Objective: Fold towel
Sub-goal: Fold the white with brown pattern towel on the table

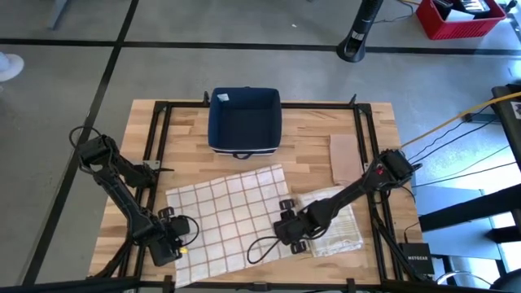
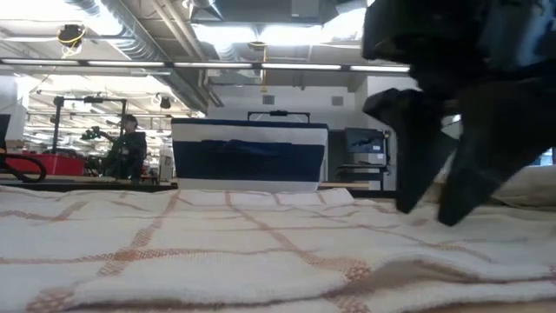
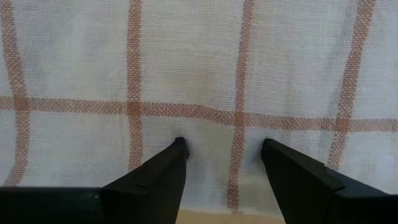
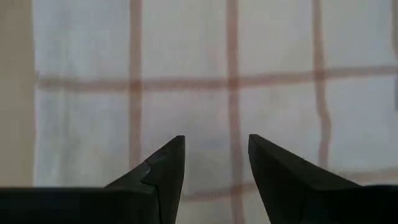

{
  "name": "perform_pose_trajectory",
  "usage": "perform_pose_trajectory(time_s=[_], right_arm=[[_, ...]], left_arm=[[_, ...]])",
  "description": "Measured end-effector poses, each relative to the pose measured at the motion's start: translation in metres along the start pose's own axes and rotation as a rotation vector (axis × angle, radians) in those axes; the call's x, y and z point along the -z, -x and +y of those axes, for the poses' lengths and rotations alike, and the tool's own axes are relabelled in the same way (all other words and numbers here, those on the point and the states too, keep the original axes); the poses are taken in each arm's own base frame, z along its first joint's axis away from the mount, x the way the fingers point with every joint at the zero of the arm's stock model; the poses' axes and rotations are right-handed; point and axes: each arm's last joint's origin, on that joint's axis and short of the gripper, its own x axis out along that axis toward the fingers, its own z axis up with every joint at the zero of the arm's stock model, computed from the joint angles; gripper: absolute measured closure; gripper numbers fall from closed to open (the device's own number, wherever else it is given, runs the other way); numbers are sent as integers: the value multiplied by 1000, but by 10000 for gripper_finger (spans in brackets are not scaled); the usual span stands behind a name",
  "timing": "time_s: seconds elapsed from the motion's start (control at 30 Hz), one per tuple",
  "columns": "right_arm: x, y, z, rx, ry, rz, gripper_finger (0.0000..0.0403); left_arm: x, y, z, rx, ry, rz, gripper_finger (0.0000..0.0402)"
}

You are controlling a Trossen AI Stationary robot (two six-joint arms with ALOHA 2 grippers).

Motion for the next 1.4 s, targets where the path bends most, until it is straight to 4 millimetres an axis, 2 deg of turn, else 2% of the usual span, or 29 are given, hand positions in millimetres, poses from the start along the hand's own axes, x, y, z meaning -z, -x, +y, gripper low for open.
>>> perform_pose_trajectory(time_s=[0.1, 0.23, 0.33, 0.4, 0.57, 0.77, 0.9, 1.03, 1.2, 1.4], right_arm=[[-6, 1, -2, 0, 7, -35, 223], [-8, 23, -13, 28, 23, 63, 219], [-8, 39, -27, 38, -15, 112, 197], [-8, 42, -36, 12, -14, 119, 179], [0, 32, -57, 1, 11, 142, 154], [18, 14, -73, 13, -22, 164, 173], [18, 10, -71, 8, 8, 116, 191], [26, 4, -70, 6, 27, 120, 198], [32, 3, -70, 1, -120, 158, 199], [32, 4, -54, -43, -337, 155, 199]], left_arm=[[0, 0, 0, 0, 12, 1, 199], [0, 0, 0, 2, 24, 2, 194], [0, 0, -1, 8, 25, 1, 193], [0, 0, -1, 13, 28, 2, 192], [0, 0, -2, 25, 33, -2, 192], [0, -1, -3, 27, 40, -2, 192], [1, -1, -3, 25, 18, -1, 192], [3, -1, -2, 18, -23, 9, 192], [4, 0, 0, 2, -76, 20, 192], [0, 0, 12, -116, -147, 59, 192]])
